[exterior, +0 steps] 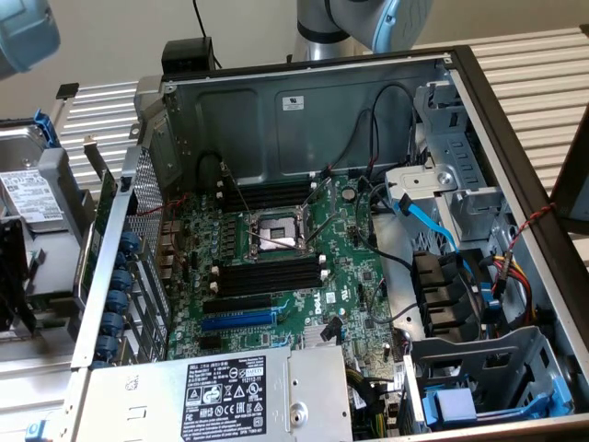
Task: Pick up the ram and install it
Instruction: 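Pick up the ram and move it above insertion slot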
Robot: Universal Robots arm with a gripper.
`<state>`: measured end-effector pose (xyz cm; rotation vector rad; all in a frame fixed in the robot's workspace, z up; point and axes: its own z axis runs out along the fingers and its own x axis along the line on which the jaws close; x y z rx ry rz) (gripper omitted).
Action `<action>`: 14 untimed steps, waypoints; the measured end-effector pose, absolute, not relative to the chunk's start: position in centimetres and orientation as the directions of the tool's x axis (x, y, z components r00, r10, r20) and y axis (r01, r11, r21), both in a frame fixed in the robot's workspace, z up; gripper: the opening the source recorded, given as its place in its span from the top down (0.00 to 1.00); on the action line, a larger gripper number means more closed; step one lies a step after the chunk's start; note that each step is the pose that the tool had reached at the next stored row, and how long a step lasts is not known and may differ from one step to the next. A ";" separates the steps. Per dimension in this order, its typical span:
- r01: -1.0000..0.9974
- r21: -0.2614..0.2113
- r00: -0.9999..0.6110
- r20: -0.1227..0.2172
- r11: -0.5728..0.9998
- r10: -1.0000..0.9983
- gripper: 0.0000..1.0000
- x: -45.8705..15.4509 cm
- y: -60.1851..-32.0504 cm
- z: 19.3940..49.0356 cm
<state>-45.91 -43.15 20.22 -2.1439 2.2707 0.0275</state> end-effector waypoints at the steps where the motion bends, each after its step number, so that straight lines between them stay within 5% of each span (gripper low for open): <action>1: -0.998 0.000 -0.057 -0.025 0.057 -0.998 0.86 -45.9 -43.1 20.4; 14: -0.998 -0.001 -0.057 -0.026 0.057 -0.998 0.86 -46.0 -43.1 23.4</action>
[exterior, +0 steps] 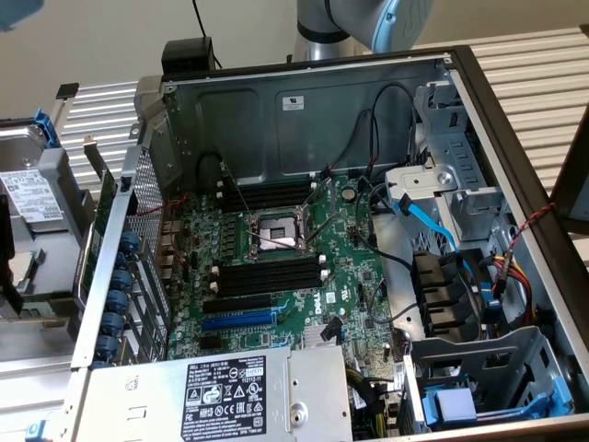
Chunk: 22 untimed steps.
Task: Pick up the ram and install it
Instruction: 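Pick up the ram and move it above insertion slot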
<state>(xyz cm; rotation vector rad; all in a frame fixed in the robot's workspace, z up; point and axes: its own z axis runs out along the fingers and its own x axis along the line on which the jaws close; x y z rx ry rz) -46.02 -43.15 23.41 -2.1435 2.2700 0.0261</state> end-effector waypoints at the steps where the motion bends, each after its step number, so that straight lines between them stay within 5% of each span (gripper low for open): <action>1: -0.998 -0.001 -0.057 -0.026 0.057 -0.998 0.86 -46.0 -43.1 23.7; 22: -0.999 -0.013 0.049 -0.026 -0.049 -0.998 0.86 -46.0 -43.1 30.7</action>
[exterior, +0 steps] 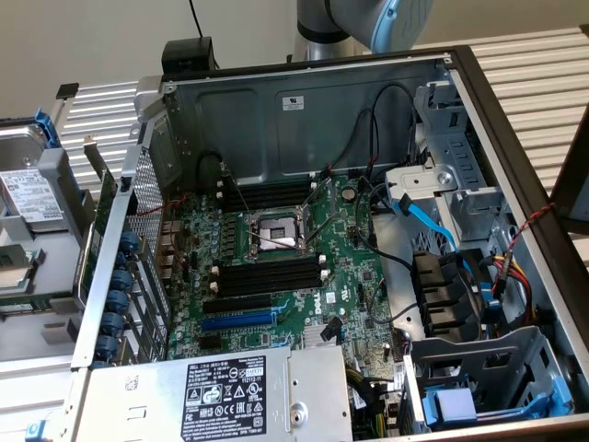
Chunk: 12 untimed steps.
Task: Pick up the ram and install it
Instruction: 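Pick up the ram and move it above insertion slot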
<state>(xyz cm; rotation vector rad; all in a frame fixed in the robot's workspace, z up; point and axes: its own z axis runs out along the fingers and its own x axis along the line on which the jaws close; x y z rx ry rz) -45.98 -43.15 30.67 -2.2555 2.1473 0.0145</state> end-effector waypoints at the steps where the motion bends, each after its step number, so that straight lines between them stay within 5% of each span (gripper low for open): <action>1: -0.999 -0.014 0.051 -0.026 -0.051 -0.998 0.86 -45.9 -43.2 30.9; 12: -0.997 -0.019 0.070 -0.055 -0.069 -0.996 0.86 -44.9 -43.3 32.7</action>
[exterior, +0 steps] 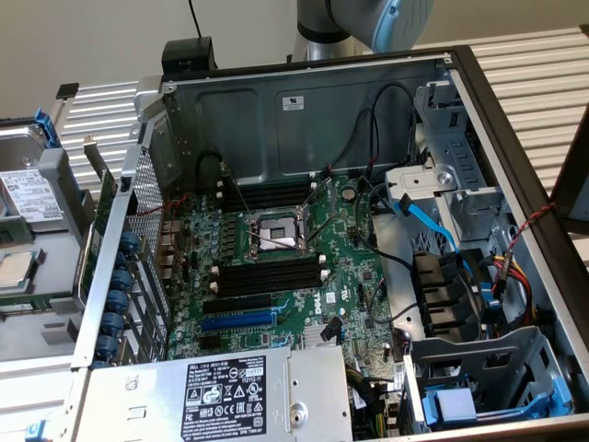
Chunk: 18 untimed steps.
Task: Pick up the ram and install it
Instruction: 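Pick up the ram and move it above insertion slot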
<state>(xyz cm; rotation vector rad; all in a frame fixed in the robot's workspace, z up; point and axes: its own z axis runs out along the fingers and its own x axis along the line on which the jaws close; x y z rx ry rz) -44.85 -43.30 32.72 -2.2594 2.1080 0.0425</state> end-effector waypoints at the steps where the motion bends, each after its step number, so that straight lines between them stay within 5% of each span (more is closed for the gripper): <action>1: -0.997 -0.020 0.071 -0.056 -0.070 -0.996 0.86 -44.8 -43.3 32.7; 18: -0.996 -0.023 0.082 -0.070 -0.081 -0.994 0.86 -42.5 -43.3 35.0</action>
